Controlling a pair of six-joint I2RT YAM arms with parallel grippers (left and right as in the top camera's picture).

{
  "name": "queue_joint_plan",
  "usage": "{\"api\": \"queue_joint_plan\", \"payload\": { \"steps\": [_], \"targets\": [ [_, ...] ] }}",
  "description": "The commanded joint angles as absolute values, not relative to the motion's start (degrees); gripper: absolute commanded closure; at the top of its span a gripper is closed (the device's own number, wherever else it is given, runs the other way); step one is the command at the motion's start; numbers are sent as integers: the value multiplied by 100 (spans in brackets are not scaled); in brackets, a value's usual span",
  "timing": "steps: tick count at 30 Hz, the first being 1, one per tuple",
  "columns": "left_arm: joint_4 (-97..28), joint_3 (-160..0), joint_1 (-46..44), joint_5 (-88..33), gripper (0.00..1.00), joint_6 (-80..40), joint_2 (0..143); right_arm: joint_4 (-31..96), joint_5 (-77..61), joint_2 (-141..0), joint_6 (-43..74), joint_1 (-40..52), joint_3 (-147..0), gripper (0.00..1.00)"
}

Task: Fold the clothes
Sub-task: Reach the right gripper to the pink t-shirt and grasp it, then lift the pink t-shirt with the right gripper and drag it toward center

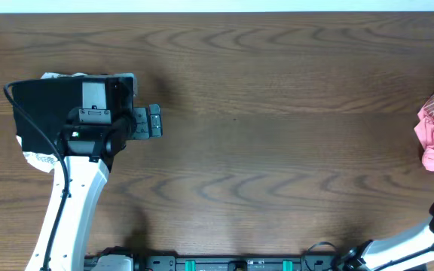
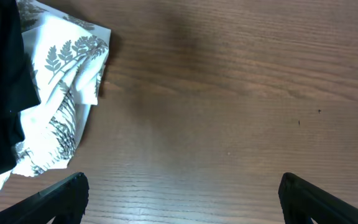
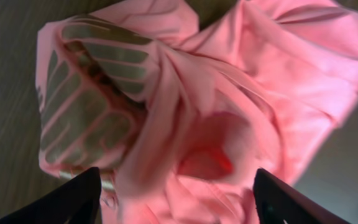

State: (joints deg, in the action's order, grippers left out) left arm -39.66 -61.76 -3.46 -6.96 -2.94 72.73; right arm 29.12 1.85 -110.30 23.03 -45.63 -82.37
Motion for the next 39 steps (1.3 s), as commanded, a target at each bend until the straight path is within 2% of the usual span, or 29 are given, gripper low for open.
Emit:
{"api": "queue_joint_plan", "payload": {
  "steps": [1,4,6,11,12,18,24,30,39],
  "targets": [
    [-3979,-6274,-322,-709,2,-222,7299,2746,-51,-11338,2447,-4499,-8324,27],
    [-3979,-6274,-322,-709,2,-222,7299,2626,-54,-11590,2606,-4456,-8324,37],
    [-3979,-6274,-322,-709,2,-222,7299,2526,-73,-11710,2613,-4418,-8324,51],
    [-3979,-6274,-322,-709,2,-222,7299,2467,-128,-11657,2606,-4298,-8357,94],
    [-3979,-6276,-322,-709,2,-222,7299,2469,-183,-11601,2578,-4272,-8372,99],
    [-3979,-6276,-322,-709,2,-222,7299,2624,-666,-10875,2429,-4001,-8455,99],
    [-3977,-6274,-322,-709,2,-222,7299,2700,-1732,-9657,2394,-3345,-8460,99],
    [-3977,-6276,-322,-709,2,-222,7299,2696,-1990,-8733,2397,-1933,-8460,99],
    [-3981,-6274,-322,-709,2,-222,7299,2764,-1466,-8661,2307,222,-8460,99]
  ]
}}
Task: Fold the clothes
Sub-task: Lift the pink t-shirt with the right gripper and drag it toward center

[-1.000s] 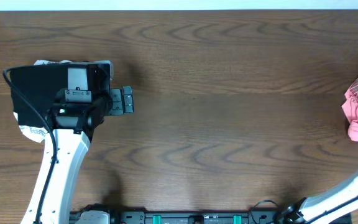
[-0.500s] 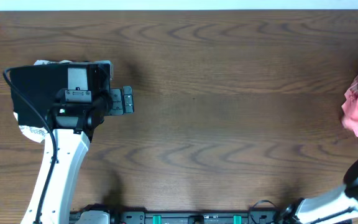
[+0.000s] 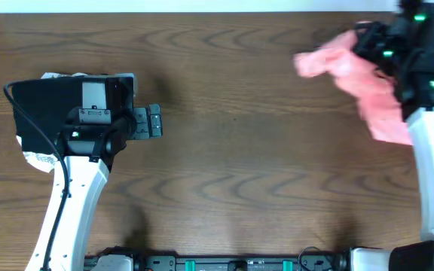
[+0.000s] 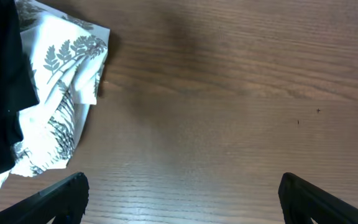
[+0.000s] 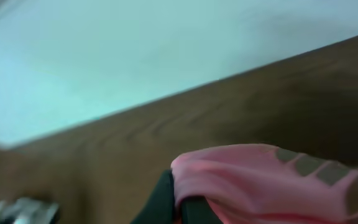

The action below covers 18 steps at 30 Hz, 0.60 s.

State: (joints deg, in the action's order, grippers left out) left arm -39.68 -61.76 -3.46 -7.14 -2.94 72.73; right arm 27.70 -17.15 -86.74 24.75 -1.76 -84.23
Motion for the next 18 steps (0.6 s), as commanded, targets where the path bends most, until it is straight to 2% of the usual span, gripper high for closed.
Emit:
{"api": "queue_joint_plan", "payload": {
  "steps": [1,9,13,18],
  "targets": [
    [-3983,-6276,-322,-711,2,-224,7299,2766,-1437,-8652,2215,366,-8460,99],
    [-4303,-6274,-322,-711,2,-228,7299,3138,-2165,-8519,1297,1179,-8460,99],
    [-4311,-6274,-322,-714,2,-228,7299,3527,-1758,-8407,974,1404,-8460,99],
    [-4324,-6274,-322,-711,2,-228,7299,3618,-666,-7966,867,1216,-8479,99]
  ]
}}
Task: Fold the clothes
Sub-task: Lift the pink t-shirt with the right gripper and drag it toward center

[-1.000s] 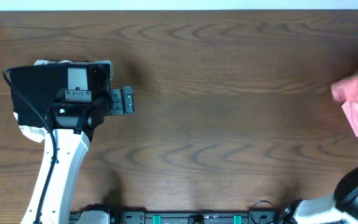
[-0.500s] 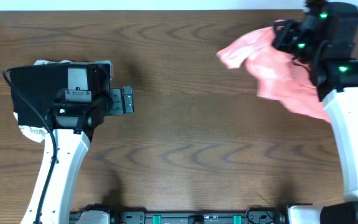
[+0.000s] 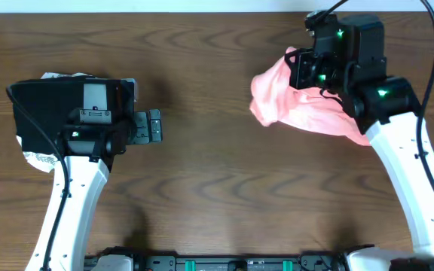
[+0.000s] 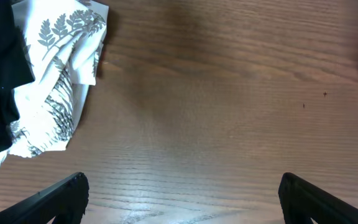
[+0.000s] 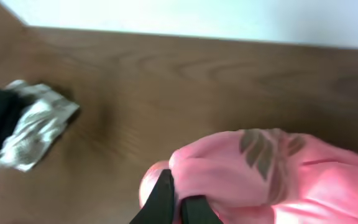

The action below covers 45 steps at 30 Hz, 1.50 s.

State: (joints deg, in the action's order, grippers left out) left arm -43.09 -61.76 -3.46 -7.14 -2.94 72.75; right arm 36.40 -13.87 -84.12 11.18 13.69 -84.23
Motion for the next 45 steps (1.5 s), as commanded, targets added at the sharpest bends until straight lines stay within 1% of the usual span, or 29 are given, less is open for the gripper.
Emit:
{"api": "queue_joint_plan", "payload": {
  "steps": [1,4,7,9,11,14,17,23,28,32,33,34,35,36,37,40,41,45],
  "targets": [
    [-4324,-6274,-322,-711,2,-228,7299,3625,-379,-7793,869,1092,-8501,99],
    [-4324,-6274,-322,-714,2,-228,7299,3629,228,-7371,1013,648,-8584,99],
    [-4327,-6274,-322,-711,2,-231,7299,3566,451,-7002,1350,-82,-8770,99],
    [-4331,-6274,-322,-711,2,-281,7299,3402,303,-6862,1579,-596,-8938,99],
    [-4344,-6274,-322,-714,2,-388,7299,3225,-139,-6803,1632,-965,-9098,99],
    [-4346,-6276,-322,-711,2,-475,7299,2875,-746,-6838,1710,-1190,-9242,99],
    [-4346,-6274,-322,-711,2,-506,7299,2532,-1144,-6987,1868,-1162,-9242,99],
    [-4346,-6274,-322,-711,2,-504,7299,2263,-2620,-7745,2187,-834,-9242,99],
    [-4346,-6274,-322,-711,2,-506,7299,2281,-2742,-8560,2185,95,-9242,99],
    [-4346,-6274,-322,-711,2,-504,7299,2257,-2477,-9159,2185,967,-9242,99],
    [-4346,-6276,-322,-711,2,-506,7299,2248,-2324,-9321,2185,1186,-9242,95],
    [-4346,-6274,-322,-711,2,-504,7299,2233,-2176,-9461,2185,1369,-9242,78],
    [-4346,-6274,-322,-711,2,-506,7299,2198,-2032,-9620,2178,1562,-9242,59],
    [-4346,-6274,-322,-711,2,-504,7299,2178,-1925,-9745,2176,1715,-9242,45],
    [-4346,-6276,-322,-711,2,-506,7299,2158,-1883,-9883,2112,1870,-9242,36],
    [-4346,-6274,-322,-711,2,-504,7299,2163,-1863,-10112,1756,2193,-9242,21],
    [-4346,-6274,-322,-711,2,-506,7299,2174,-1828,-10127,1702,2237,-9242,18],
    [-4346,-6274,-322,-711,2,-506,7299,2276,-1649,-10064,1684,2191,-9242,18]
  ]
}}
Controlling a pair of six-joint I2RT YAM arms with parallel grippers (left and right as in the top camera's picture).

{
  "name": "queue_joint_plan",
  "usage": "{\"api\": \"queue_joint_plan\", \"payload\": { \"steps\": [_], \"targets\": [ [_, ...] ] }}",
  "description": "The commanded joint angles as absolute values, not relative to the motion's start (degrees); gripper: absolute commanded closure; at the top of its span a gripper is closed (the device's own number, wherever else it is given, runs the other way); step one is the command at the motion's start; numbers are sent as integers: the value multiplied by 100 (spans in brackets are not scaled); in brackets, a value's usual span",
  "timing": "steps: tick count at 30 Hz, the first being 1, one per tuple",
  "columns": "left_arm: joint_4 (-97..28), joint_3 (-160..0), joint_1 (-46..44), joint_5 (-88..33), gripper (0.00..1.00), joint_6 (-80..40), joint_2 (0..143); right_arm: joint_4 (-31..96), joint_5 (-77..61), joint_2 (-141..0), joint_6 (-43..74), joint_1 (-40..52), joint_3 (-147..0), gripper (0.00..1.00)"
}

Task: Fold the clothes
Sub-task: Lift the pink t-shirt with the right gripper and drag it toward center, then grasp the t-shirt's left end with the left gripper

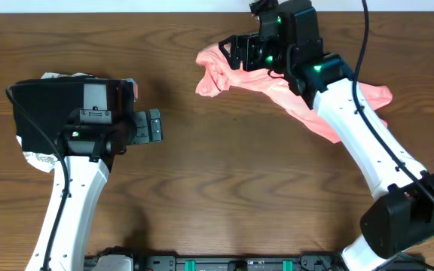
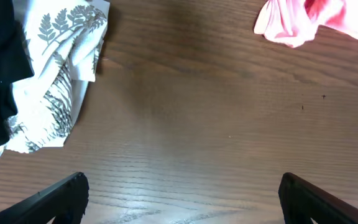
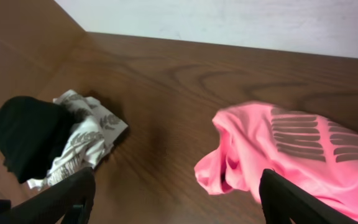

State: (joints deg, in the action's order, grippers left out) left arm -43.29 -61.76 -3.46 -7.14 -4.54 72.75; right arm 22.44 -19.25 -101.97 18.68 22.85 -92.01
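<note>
A pink garment (image 1: 319,94) with a grey print lies stretched along the back of the table, from the middle toward the right; it also shows in the right wrist view (image 3: 284,155) and as an edge in the left wrist view (image 2: 303,18). My right gripper (image 1: 239,51) hangs open above the garment's left end, nothing between its fingers (image 3: 176,202). A white leaf-print cloth (image 2: 55,81) lies crumpled at the far left, partly under my left arm. My left gripper (image 1: 148,124) stands open over bare wood to the right of that cloth (image 2: 182,202).
The brown wooden table (image 1: 224,181) reaches to a white wall at the back. A black mass (image 3: 27,134) sits over the leaf-print cloth at the left; whether it is cloth or part of the arm cannot be told.
My right gripper was shut on the pink garment, holding it bunched above the back right. Now it is open farther left, and the garment lies stretched out on the table.
The pink garment first lay crumpled at the table's right edge with my right gripper open over it. Then the gripper was shut on it at the back right, then nearer the middle. Now the garment lies released along the back. My left arm stayed by the leaf-print cloth.
</note>
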Motion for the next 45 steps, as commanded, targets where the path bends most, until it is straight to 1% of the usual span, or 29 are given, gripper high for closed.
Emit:
{"api": "queue_joint_plan", "payload": {
  "steps": [1,4,10,11,13,16,18,19,23,24,25,28,30,34,38,43,45],
  "targets": [
    [-4346,-6274,-322,-714,2,-506,7299,2379,-1610,-10029,1684,2130,-9242,20],
    [-4346,-6274,-322,-781,2,-508,7299,2840,-1413,-9981,1688,1922,-9242,26],
    [-4097,-6274,-331,-1920,1,-506,7299,4034,-982,-9979,1691,1439,-9242,34],
    [-4018,-6274,-344,-2080,3,-506,7299,4195,-943,-9979,1688,1374,-9242,35],
    [-3885,-6274,-414,-2209,11,-534,7299,4491,-773,-9981,1688,1275,-9242,39],
    [-3645,-6274,-593,-2204,17,-617,7308,4713,-471,-9988,1732,1199,-9240,40],
    [-3361,-6274,-711,-2202,21,-639,7343,4681,-567,-10001,1778,1192,-9240,40],
    [-3190,-6274,-768,-2202,24,-657,7378,4641,-626,-10012,1776,1210,-9240,41],
    [-2338,-6274,-921,-2204,29,-1009,7695,4554,-202,-10082,1841,1275,-9233,45],
    [-2174,-6274,-939,-2204,30,-1127,7815,4602,-58,-10084,1968,1271,-9233,45],
    [-2025,-6276,-961,-2206,31,-1253,7950,4661,27,-10084,2082,1253,-9233,42],
    [-1728,-6276,-1044,-2235,31,-1472,8493,4845,115,-10084,2211,1120,-9233,36],
    [-1557,-6283,-1118,-2322,31,-1461,8925,4958,113,-10084,2226,998,-9233,35],
    [-1435,-6479,-1284,-2338,31,-1109,9738,5177,110,-10084,2226,668,-9233,34],
    [-1179,-6724,-1492,-2329,33,-362,10337,5476,110,-10084,2222,401,-9233,33],
    [-585,-6726,-1726,-1680,36,10,10691,5826,113,-10084,2202,207,-9214,32],
    [-405,-6726,-1793,-1662,41,303,10812,5927,128,-10084,2202,150,-9212,31]
  ]
}}
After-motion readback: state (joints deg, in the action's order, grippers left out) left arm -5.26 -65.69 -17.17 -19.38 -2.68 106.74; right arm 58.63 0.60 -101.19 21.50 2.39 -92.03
